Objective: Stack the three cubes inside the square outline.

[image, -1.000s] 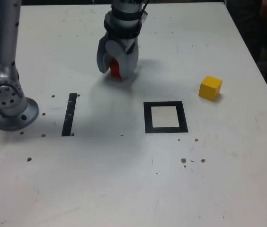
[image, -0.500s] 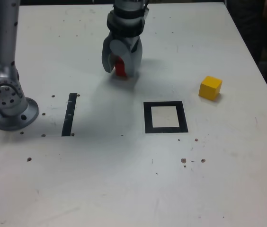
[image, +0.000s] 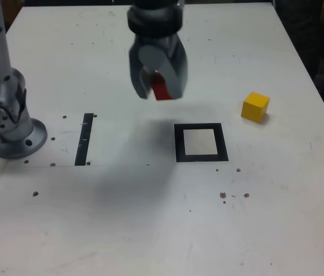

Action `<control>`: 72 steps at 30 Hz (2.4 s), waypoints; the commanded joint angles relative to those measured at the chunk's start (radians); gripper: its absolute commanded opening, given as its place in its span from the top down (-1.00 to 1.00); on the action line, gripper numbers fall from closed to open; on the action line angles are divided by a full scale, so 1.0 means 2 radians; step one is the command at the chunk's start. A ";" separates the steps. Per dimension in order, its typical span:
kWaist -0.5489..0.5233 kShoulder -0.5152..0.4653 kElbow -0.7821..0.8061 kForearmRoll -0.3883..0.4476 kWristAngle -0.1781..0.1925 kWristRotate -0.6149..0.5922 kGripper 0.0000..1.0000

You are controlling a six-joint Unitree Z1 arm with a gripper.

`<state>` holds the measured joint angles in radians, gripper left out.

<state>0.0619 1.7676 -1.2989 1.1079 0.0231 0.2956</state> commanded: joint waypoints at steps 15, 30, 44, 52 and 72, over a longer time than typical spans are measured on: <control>-0.102 0.087 -0.085 0.052 0.028 -0.196 0.50; -0.140 0.171 -0.183 0.109 0.026 -0.223 0.50; -0.115 0.195 -0.175 0.098 0.000 -0.188 0.49; -0.104 0.205 -0.173 0.092 0.000 -0.179 0.44; -0.101 0.195 -0.179 0.109 0.019 -0.173 -0.94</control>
<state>-0.1426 2.1752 -1.6481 1.3126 0.0520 -0.0472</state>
